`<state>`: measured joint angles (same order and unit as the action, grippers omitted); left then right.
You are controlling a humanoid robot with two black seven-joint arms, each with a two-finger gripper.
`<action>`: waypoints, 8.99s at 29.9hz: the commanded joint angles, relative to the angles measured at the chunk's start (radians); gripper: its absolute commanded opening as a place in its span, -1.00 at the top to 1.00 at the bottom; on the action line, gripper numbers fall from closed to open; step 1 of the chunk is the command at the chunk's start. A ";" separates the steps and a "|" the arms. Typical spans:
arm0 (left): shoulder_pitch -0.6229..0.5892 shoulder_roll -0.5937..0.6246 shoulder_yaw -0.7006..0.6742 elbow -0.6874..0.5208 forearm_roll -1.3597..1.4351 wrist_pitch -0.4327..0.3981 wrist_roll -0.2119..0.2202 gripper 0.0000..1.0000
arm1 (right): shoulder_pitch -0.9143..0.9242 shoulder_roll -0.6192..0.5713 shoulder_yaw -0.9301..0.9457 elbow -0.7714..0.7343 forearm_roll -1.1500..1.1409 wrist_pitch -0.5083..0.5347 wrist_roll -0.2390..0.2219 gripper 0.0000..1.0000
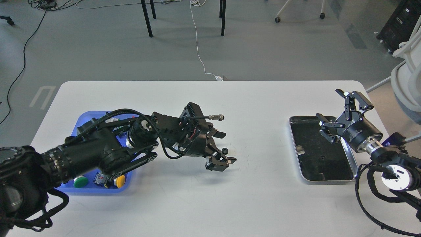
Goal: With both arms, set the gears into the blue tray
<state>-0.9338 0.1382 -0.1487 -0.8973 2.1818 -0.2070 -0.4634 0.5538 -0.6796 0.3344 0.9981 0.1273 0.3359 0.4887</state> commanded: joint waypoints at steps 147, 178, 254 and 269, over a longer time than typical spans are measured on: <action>0.737 0.212 -0.882 -0.422 -1.410 0.015 0.124 -0.96 | 0.734 -0.180 -0.777 0.068 -1.532 0.072 0.000 -0.93; 0.760 0.212 -0.882 -0.422 -1.407 0.015 0.129 -0.96 | 0.738 0.120 -1.063 -0.090 -1.562 -0.041 0.000 -0.32; 0.760 0.247 -0.905 -0.451 -1.410 0.011 0.138 -0.96 | 1.040 0.205 -1.080 0.143 -1.375 -0.061 0.000 0.65; 0.836 0.273 -0.974 -0.480 -1.412 0.009 0.137 -0.96 | 0.995 0.680 -1.212 -0.047 -1.083 -0.179 0.000 0.63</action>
<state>-0.1161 0.4102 -1.1118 -1.3723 0.7700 -0.1980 -0.3270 1.5617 -0.0614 -0.8448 0.9745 -1.0011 0.1978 0.4888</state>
